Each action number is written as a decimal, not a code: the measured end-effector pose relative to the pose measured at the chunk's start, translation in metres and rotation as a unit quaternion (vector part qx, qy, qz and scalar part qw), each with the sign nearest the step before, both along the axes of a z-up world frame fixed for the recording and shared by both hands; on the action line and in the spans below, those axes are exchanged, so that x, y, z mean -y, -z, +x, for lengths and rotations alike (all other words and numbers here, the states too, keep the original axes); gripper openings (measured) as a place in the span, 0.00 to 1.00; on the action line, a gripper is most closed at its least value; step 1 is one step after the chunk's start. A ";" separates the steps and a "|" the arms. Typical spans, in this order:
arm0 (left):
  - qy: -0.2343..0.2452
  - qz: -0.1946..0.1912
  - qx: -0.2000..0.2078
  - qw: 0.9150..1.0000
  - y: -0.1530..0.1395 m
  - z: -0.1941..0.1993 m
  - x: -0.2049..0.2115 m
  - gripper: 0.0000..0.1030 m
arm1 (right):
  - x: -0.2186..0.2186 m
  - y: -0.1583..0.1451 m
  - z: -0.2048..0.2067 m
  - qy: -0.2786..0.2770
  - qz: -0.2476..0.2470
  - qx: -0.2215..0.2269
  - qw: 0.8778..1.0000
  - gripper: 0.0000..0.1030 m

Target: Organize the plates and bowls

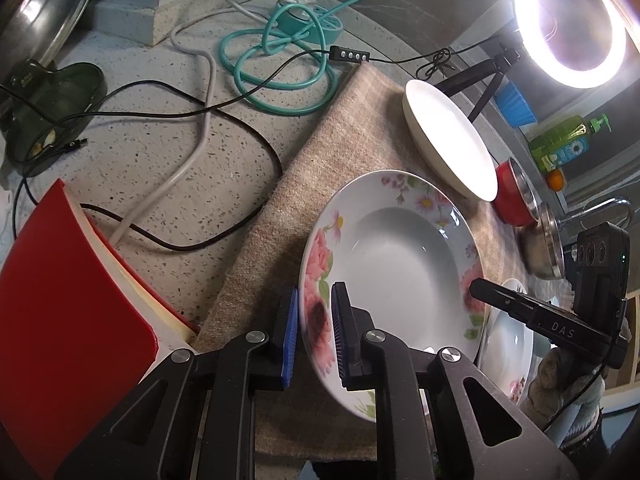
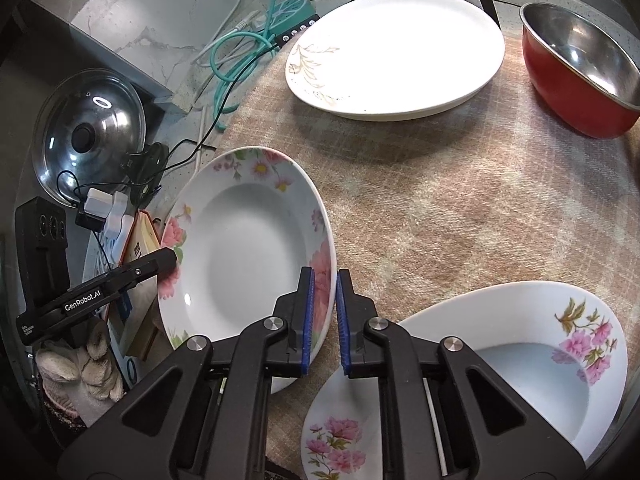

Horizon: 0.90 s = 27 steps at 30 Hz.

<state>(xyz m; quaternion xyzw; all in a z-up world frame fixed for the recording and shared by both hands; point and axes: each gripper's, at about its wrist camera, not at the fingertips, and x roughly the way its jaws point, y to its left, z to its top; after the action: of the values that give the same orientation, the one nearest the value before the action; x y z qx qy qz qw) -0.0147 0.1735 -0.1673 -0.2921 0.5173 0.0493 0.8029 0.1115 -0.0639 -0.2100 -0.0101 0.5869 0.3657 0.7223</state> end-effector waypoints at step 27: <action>0.007 0.016 0.024 1.000 -0.029 0.004 0.004 0.14 | 0.018 -0.025 -0.010 0.031 0.017 0.014 0.999 0.10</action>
<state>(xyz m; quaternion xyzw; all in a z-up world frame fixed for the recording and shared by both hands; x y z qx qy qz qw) -0.0102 0.1694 -0.1384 -0.2762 0.4992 0.0446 0.8201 0.1016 -0.0822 -0.1845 0.0157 0.5705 0.3528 0.7414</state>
